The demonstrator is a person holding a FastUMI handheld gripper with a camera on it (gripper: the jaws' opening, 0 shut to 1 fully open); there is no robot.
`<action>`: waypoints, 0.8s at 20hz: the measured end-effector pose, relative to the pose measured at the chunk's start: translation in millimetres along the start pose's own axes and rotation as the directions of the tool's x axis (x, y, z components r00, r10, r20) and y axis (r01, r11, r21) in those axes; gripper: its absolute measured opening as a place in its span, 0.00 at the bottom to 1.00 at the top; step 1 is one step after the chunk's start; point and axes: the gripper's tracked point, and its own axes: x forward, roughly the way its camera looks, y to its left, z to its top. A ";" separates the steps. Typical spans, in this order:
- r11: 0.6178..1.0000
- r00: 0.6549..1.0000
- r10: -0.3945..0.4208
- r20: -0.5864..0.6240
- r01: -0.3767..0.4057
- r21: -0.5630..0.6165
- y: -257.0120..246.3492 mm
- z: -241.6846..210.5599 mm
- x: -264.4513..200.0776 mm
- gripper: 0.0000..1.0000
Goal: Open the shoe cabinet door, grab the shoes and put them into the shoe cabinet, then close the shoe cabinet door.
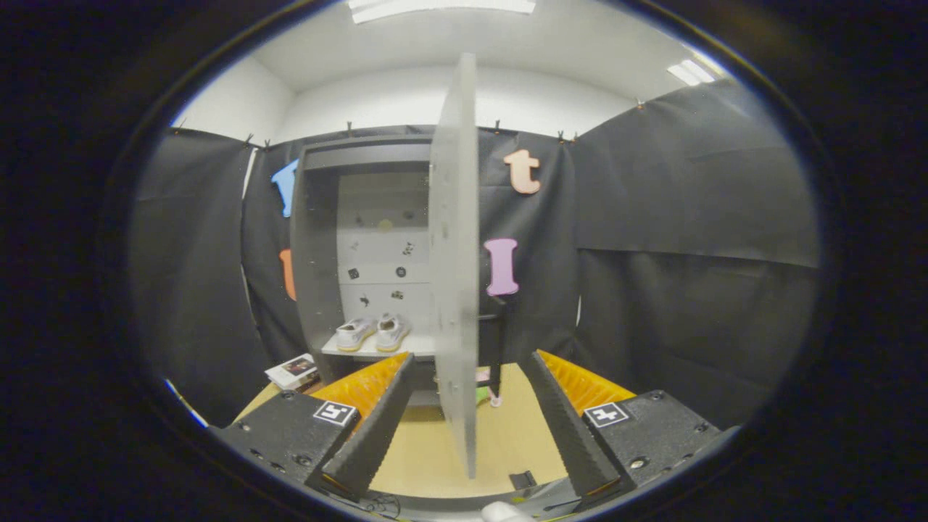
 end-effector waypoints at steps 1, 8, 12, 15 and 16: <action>1.000 1.000 -0.008 -0.003 0.008 0.008 -16.7 -0.7 3.1 0.99; 0.997 0.997 0.075 -0.003 -0.075 0.019 -81.9 3.1 75.1 0.99; 0.975 0.975 0.219 -0.024 -0.219 0.024 -67.5 0.5 114.1 1.00; 0.953 0.952 0.302 -0.044 -0.302 0.013 -48.6 -2.6 124.4 1.00; 0.952 0.951 0.306 -0.050 -0.306 0.005 -47.9 -4.7 125.5 1.00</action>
